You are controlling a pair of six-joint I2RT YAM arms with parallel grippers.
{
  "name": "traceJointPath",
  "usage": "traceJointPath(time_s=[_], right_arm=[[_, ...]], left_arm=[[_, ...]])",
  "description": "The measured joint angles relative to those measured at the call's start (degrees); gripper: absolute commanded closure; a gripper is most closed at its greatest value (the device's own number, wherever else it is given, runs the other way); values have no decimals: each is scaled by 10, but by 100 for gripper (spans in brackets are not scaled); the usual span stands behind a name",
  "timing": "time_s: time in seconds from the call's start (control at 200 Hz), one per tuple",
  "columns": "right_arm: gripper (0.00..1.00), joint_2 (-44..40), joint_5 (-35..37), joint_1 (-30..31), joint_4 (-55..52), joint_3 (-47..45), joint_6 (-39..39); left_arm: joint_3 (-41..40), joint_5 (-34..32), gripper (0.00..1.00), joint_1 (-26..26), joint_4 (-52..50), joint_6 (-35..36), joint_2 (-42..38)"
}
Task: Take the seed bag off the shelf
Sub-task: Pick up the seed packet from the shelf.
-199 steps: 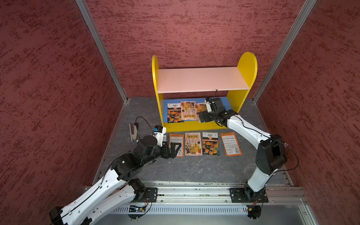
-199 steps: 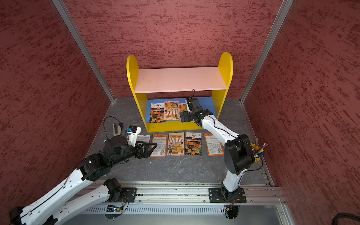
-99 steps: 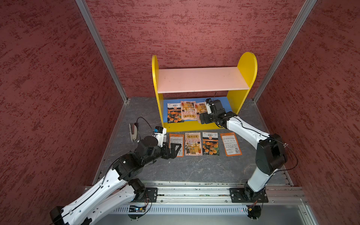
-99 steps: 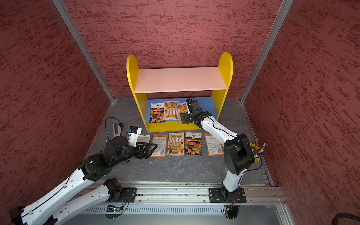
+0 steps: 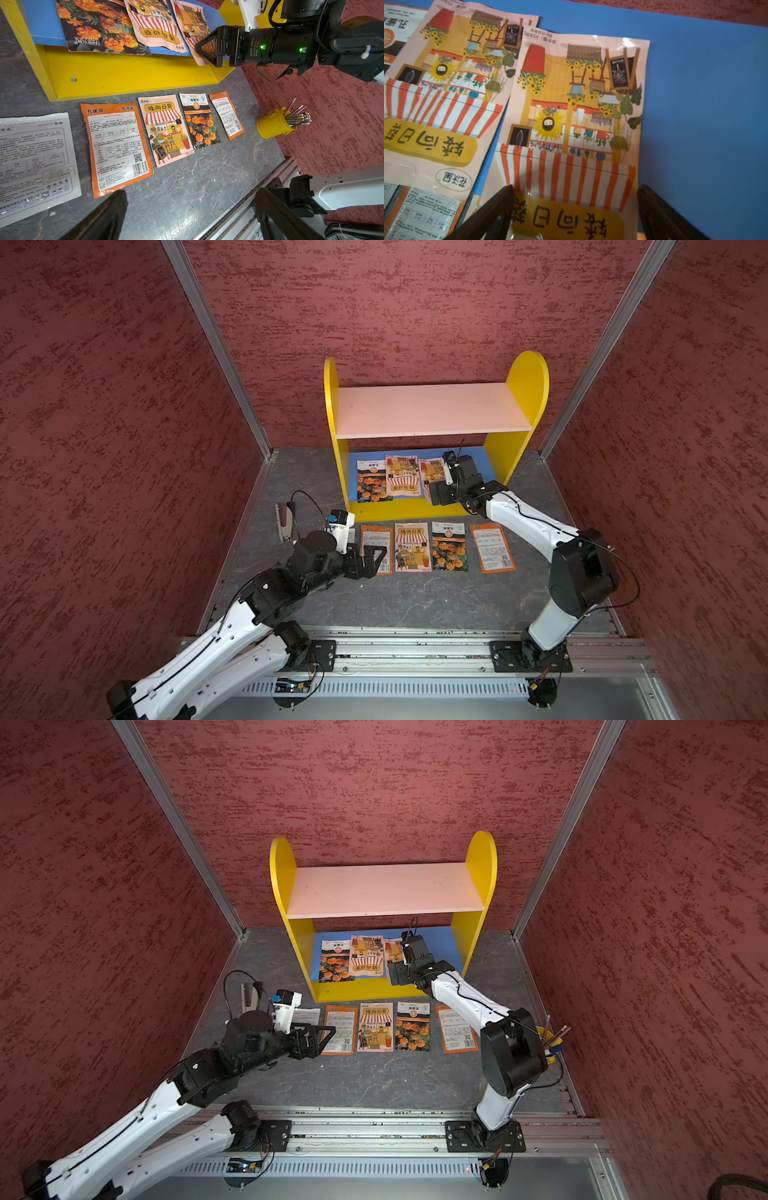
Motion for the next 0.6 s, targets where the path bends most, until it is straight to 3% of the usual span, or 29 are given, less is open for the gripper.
traceJointPath(time_s=[0.601], right_arm=[[5, -37, 10, -1, -18, -13, 8]], left_arm=[[-2, 0, 0, 2, 9, 0, 0]])
